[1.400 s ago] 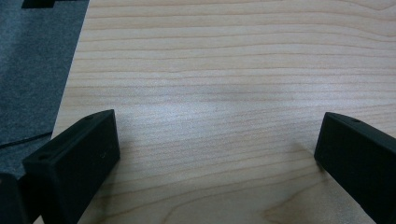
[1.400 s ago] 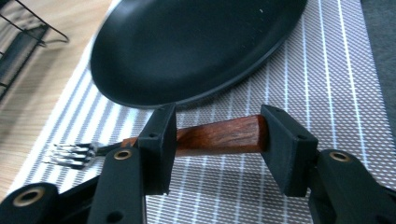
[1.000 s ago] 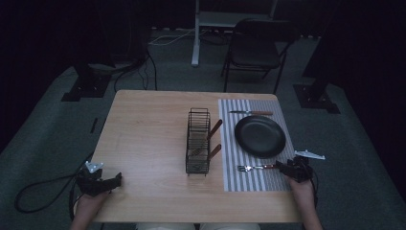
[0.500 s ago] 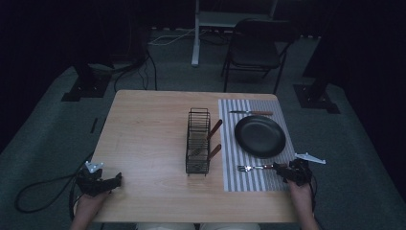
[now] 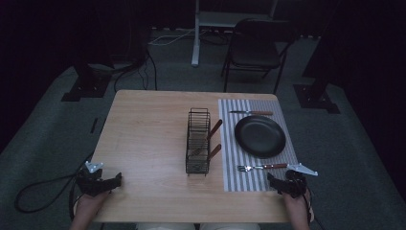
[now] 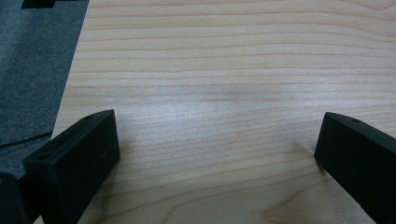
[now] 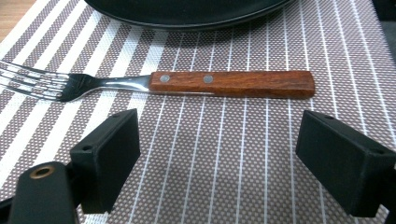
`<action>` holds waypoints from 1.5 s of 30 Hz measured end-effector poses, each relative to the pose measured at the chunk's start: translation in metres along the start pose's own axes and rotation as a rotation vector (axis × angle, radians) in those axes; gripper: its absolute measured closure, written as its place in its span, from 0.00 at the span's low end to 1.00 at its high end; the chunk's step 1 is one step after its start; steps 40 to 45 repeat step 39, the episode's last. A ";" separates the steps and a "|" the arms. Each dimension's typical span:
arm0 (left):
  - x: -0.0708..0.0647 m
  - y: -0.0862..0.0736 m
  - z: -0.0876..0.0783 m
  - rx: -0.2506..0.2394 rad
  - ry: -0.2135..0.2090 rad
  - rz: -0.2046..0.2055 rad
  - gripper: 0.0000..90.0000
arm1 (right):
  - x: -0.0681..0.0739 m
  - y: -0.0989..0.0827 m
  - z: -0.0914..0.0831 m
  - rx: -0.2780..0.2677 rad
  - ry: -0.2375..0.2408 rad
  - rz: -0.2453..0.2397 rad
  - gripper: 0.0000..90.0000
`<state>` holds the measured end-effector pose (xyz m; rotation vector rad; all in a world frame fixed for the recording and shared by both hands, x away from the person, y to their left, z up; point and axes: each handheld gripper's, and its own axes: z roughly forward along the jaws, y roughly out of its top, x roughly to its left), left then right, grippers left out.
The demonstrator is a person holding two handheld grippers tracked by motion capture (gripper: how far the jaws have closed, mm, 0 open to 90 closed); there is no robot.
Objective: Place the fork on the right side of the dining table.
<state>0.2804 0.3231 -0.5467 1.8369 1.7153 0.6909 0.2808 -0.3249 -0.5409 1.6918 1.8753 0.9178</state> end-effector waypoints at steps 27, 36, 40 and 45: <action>0.000 0.000 0.000 -0.002 0.000 -0.002 0.00 | 0.013 -0.020 -0.006 0.014 -0.120 -0.008 0.13; 0.000 0.000 0.000 -0.002 0.000 -0.002 0.00 | 0.012 -0.021 -0.006 0.011 -0.118 -0.009 0.13; 0.000 0.000 0.000 0.000 0.000 -0.002 0.00 | 0.012 -0.021 -0.006 0.011 -0.118 -0.009 0.13; 0.000 0.000 0.000 0.000 0.000 -0.002 0.00 | 0.012 -0.021 -0.006 0.011 -0.118 -0.009 0.13</action>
